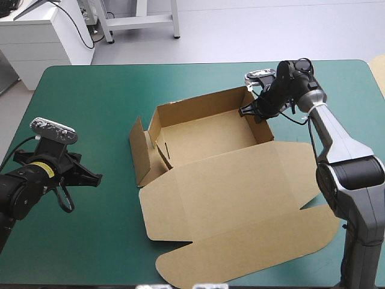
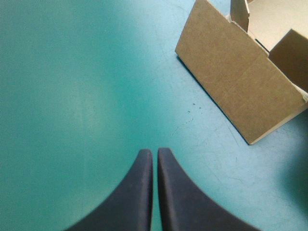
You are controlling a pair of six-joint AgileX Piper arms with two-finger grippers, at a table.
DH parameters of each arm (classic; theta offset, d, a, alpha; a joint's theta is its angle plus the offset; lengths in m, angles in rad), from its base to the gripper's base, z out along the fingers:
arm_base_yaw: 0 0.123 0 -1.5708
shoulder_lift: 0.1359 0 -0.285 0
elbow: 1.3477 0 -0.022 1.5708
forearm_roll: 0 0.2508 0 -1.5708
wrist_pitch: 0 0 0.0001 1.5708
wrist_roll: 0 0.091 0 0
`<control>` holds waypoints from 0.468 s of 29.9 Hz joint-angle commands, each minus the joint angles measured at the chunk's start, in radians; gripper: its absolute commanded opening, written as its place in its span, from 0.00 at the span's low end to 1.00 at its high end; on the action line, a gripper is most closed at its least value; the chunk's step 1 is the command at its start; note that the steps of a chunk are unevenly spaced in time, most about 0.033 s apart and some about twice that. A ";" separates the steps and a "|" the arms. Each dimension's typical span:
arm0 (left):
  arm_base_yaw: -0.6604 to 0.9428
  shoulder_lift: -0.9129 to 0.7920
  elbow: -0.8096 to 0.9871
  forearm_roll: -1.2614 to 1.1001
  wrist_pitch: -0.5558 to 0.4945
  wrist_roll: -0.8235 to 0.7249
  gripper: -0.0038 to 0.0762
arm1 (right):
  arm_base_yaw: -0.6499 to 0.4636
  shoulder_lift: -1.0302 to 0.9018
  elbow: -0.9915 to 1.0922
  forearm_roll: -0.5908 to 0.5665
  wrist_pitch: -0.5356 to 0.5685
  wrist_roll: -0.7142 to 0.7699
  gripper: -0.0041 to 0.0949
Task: Fold the box
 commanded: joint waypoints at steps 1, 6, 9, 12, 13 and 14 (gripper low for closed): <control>0.001 -0.010 -0.024 0.002 -0.049 -0.009 0.06 | -0.003 -0.065 -0.027 -0.018 0.020 -0.001 0.05; 0.001 -0.010 -0.024 0.002 -0.051 -0.009 0.06 | -0.003 -0.087 -0.027 -0.016 0.020 -0.011 0.42; 0.001 -0.010 -0.024 0.002 -0.053 -0.009 0.06 | -0.003 -0.108 -0.030 -0.002 0.020 -0.025 0.72; 0.001 -0.010 -0.024 0.002 -0.057 -0.023 0.06 | -0.003 -0.120 -0.040 -0.009 0.020 -0.025 0.84; 0.001 -0.010 -0.024 0.002 -0.057 -0.033 0.06 | -0.003 -0.120 -0.042 -0.014 0.020 -0.025 0.84; 0.001 -0.010 -0.024 0.002 -0.057 -0.033 0.06 | -0.003 -0.120 -0.042 -0.015 0.020 -0.027 0.84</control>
